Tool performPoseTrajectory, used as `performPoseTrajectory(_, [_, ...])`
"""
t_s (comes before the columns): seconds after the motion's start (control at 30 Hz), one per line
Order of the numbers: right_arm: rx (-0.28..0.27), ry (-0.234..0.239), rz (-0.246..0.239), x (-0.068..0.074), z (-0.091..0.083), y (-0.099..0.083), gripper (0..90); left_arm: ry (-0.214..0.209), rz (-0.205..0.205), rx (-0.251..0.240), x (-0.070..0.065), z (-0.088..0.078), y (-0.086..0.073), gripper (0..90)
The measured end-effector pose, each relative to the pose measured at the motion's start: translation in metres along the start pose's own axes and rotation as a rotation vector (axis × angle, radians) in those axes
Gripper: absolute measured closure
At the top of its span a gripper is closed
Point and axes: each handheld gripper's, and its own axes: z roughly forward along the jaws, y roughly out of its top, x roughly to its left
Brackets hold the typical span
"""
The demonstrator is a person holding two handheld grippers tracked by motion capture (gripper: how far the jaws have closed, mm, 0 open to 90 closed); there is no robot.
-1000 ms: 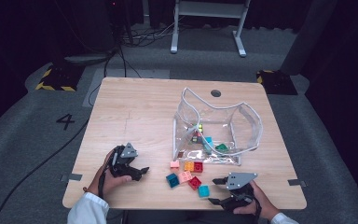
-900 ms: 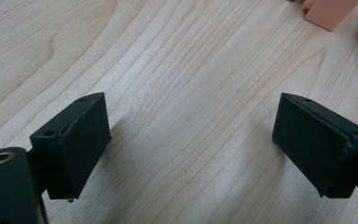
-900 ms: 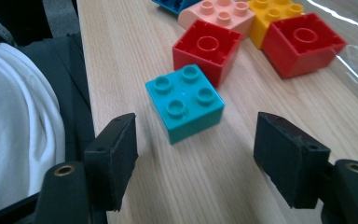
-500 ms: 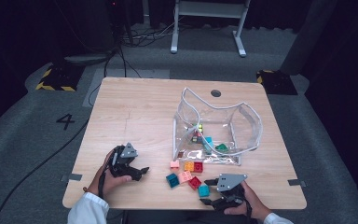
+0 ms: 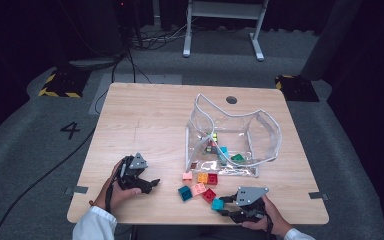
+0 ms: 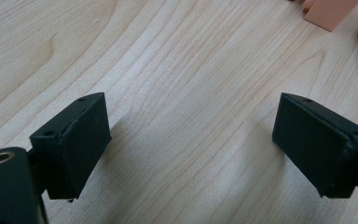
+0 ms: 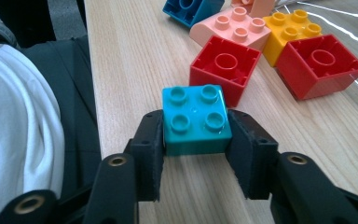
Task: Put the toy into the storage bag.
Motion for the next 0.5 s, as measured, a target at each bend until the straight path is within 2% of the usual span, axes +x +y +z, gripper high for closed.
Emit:
performPoseTrajectory(0.17, [-0.002, 0.009, 0.002, -0.001, -0.001, -0.001, 59.2, 0.000, 0.000, 0.000, 0.000, 0.000, 0.000, 11.2])
performPoseTrajectory(0.5, [0.013, -0.020, -0.014, -0.005, -0.012, -0.007, 59.3, 0.000, 0.000, 0.000, 0.000, 0.000, 0.000, 11.3])
